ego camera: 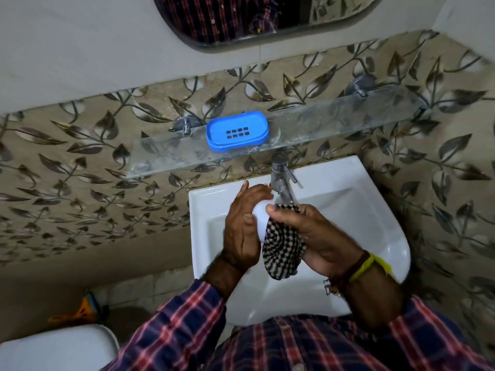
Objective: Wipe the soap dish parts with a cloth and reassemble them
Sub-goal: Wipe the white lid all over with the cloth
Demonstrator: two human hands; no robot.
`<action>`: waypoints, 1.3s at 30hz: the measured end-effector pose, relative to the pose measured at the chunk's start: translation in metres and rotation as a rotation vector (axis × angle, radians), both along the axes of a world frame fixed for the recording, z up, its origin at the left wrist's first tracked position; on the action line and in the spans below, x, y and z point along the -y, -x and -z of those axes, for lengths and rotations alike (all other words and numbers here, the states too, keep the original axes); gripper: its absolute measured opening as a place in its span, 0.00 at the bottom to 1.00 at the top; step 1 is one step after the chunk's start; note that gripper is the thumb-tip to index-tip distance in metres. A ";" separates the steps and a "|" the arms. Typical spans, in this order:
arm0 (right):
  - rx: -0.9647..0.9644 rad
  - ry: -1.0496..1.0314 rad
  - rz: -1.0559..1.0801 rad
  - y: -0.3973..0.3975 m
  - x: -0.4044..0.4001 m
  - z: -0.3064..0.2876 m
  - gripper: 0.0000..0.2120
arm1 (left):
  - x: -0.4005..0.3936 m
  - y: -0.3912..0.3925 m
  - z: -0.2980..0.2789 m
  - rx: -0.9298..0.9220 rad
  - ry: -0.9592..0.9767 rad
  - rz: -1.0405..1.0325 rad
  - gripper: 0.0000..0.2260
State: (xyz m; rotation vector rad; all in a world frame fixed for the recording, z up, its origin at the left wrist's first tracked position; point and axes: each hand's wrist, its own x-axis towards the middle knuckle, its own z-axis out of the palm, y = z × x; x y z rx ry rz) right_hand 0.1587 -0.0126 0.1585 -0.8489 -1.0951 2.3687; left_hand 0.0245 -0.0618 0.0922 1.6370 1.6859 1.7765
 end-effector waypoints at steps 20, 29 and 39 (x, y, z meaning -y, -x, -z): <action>0.169 -0.794 -0.077 -0.005 0.016 -0.005 0.02 | 0.004 -0.013 -0.049 0.736 0.369 0.076 0.40; 0.278 -0.654 0.191 0.008 0.023 0.000 0.03 | 0.028 0.000 -0.044 0.829 0.624 0.268 0.29; 0.254 -0.778 -0.209 0.003 0.008 -0.008 0.03 | 0.007 -0.001 -0.035 1.085 0.590 0.022 0.30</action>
